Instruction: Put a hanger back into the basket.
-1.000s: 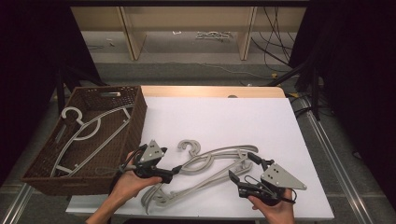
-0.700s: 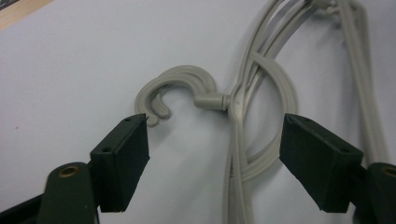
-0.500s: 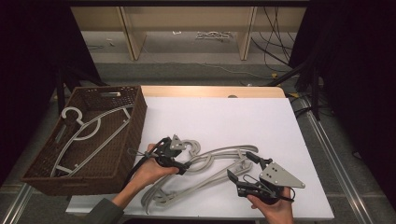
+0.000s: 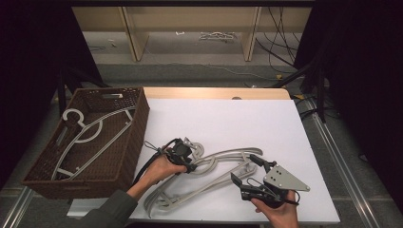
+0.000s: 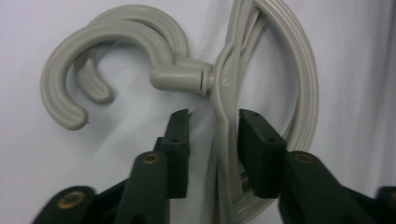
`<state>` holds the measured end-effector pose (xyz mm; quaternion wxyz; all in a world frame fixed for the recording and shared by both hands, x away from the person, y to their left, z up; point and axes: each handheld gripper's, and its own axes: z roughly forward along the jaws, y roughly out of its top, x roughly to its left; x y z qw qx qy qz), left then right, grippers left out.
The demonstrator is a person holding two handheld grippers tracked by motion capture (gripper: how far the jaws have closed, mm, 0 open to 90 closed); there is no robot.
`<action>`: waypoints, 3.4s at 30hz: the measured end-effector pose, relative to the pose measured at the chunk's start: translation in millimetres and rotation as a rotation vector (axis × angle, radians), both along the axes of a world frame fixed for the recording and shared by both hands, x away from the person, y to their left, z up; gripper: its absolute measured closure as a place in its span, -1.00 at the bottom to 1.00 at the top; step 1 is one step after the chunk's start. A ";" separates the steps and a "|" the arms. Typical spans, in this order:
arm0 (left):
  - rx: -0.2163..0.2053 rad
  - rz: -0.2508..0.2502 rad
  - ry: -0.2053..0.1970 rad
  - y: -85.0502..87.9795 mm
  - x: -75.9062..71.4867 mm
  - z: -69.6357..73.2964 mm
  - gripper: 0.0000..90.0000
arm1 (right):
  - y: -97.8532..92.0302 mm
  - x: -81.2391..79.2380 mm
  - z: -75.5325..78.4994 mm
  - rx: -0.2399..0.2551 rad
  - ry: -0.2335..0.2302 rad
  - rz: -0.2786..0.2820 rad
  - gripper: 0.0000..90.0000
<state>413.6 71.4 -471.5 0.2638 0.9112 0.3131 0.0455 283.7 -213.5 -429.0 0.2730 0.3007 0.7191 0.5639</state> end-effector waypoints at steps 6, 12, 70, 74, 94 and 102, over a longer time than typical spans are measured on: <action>-0.050 -0.031 0.025 4.0 3.3 1.7 0.78 | 0.3 0.6 -0.5 0.007 -0.002 0.006 -0.61; -0.112 -0.019 0.028 11.2 4.6 8.7 0.81 | -0.1 0.5 -0.3 0.006 0.000 0.003 -0.61; -0.205 0.301 -0.440 182.2 11.7 198.9 0.82 | 2.4 -0.1 -2.4 0.011 0.025 0.002 -0.61; -0.236 0.378 -0.464 205.0 15.2 190.4 0.82 | 2.2 0.2 -2.2 0.014 0.022 0.000 -0.61; -0.179 0.537 -0.500 283.2 17.8 158.2 0.82 | 2.6 0.6 -2.9 0.022 0.030 0.003 -0.61; -0.157 0.569 -0.502 303.6 14.5 144.8 0.82 | 2.7 0.9 -3.1 0.025 0.027 0.004 -0.61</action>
